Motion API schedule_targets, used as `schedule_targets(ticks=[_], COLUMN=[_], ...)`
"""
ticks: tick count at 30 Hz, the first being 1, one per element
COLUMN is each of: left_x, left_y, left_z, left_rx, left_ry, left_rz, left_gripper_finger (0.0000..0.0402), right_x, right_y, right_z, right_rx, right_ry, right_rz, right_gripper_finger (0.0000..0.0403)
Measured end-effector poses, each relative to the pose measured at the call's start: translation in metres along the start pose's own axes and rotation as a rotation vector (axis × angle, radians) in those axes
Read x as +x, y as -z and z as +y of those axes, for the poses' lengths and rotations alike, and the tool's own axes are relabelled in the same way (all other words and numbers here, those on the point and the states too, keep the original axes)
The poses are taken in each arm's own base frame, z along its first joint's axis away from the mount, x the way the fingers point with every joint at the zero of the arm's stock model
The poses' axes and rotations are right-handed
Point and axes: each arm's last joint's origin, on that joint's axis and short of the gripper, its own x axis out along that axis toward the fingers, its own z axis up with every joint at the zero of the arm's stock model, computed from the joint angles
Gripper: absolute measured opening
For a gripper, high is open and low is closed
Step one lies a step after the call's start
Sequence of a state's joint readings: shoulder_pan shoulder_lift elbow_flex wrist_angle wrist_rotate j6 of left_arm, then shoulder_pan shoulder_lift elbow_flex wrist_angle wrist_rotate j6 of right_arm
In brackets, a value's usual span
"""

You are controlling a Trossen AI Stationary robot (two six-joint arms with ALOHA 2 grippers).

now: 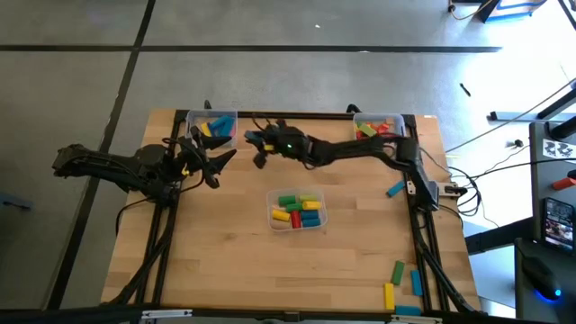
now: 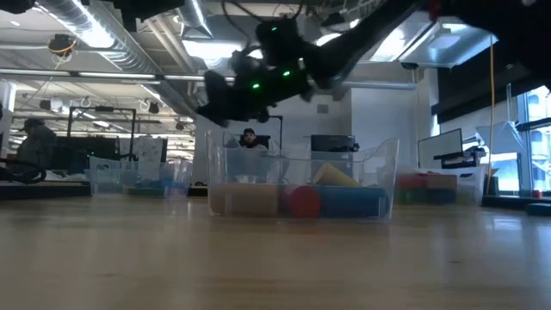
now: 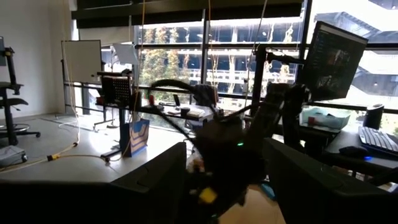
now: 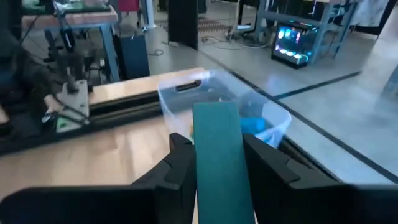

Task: Sort blocks by size
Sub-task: Put the blue rectangular block into the top left transparent bin

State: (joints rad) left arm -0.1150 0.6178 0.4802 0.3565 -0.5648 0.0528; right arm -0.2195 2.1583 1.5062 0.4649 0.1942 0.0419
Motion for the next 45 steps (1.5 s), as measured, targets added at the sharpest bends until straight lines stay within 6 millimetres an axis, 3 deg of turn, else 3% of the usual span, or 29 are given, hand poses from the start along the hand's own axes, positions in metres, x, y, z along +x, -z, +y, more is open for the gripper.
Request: schedule_targets(ticks=[5, 12, 20, 25, 33, 37, 40, 45], left_x=[0.000, 0.000, 0.000, 0.000, 0.000, 0.000, 0.000, 0.000], left_y=[0.000, 0.000, 0.000, 0.000, 0.001, 0.001, 0.001, 0.001], left_z=[0.000, 0.000, 0.000, 0.000, 0.000, 0.000, 0.000, 0.000], left_rx=[-0.002, -0.003, -0.001, 0.000, 0.007, 0.008, 0.009, 0.006], left_ry=[0.000, 0.000, 0.000, 0.000, 0.000, 0.000, 0.001, 0.000], left_rz=[0.000, 0.000, 0.000, 0.000, 0.005, 0.006, 0.009, 0.009], left_gripper_finger=[0.0210, 0.0210, 0.0210, 0.0210, 0.0210, 0.0210, 0.0210, 0.0210], right_x=[0.036, 0.080, 0.110, 0.114, 0.114, 0.114, 0.107, 0.085], right_y=[-0.009, -0.004, 0.005, 0.008, 0.010, 0.011, -0.003, -0.045], right_z=[-0.003, -0.012, -0.026, -0.033, -0.036, -0.036, -0.035, -0.037], right_rx=[0.019, 0.019, 0.023, 0.049, 0.083, 0.074, 0.068, 0.016], right_ry=[0.002, 0.034, 0.069, 0.086, 0.086, 0.087, 0.085, 0.090], right_rz=[-0.069, -0.129, -0.189, -0.183, -0.157, -0.113, -0.077, 0.010], right_gripper_finger=[0.0111, 0.0111, 0.0111, 0.0122, 0.0220, 0.0247, 0.0251, 0.0252])
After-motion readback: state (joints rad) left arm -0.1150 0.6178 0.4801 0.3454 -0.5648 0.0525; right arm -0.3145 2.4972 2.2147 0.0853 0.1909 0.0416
